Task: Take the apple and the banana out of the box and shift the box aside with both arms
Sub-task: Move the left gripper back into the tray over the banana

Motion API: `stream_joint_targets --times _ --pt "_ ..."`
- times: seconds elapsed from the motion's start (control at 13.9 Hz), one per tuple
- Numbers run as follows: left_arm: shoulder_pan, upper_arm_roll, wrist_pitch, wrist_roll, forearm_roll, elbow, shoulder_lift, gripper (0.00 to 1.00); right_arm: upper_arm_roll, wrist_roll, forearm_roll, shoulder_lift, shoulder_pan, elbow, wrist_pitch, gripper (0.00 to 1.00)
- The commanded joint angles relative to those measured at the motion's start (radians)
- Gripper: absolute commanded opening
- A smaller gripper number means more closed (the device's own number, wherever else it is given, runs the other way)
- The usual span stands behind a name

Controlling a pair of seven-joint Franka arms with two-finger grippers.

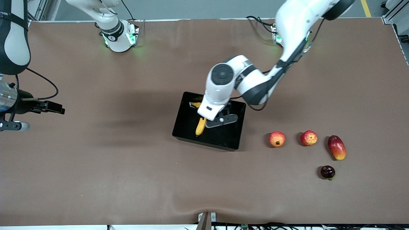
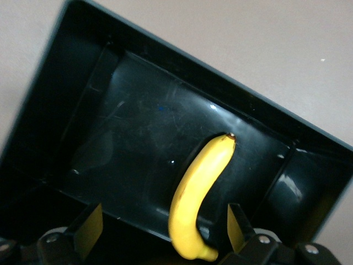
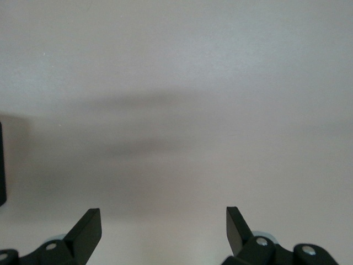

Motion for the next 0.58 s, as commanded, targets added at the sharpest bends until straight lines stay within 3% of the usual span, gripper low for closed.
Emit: stream_joint_targets --times 0.0,0.29,0.51 --pt "-0.115 0.091 0.015 -0.1 0.008 0.097 0.08 1.0 0.013 -0.016 0.035 -0.003 -0.03 -0.035 0.031 1.0" --pt "-0.152 0.098 0.1 -0.116 0.013 0.113 0.138 1.0 0.013 -0.016 0.039 0.003 -0.03 -0.052 0.05 1.0" --pt "-0.166 0.105 0.101 0.039 0.014 0.111 0.154 1.0 0.013 -0.016 0.039 0.005 -0.029 -0.059 0.06 1.0"
